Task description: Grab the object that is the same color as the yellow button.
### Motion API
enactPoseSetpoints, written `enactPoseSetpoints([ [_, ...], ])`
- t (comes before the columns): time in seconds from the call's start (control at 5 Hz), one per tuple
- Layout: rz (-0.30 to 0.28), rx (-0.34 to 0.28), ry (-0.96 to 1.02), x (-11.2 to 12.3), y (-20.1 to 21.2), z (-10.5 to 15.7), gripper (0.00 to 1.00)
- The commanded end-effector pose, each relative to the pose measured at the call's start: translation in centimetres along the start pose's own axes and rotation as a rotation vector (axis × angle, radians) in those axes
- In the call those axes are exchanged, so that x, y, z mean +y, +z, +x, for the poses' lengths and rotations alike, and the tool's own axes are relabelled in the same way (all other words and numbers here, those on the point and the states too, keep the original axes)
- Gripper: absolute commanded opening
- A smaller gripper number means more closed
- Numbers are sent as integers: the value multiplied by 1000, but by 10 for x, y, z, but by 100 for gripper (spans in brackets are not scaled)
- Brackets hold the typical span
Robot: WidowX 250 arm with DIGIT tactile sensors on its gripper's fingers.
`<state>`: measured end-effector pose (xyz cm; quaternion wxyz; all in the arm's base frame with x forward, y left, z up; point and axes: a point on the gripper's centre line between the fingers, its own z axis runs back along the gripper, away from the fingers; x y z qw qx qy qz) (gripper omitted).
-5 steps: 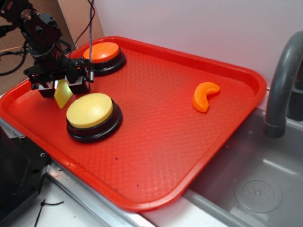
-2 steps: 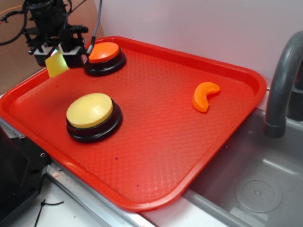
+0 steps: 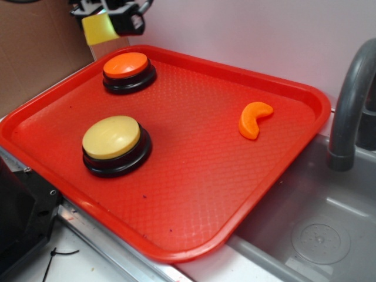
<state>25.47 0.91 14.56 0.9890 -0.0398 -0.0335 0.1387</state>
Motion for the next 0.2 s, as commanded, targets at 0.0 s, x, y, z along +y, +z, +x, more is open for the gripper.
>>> enactPoseSetpoints([
  [0.0, 56, -91, -69, -29, 26, 9, 0],
])
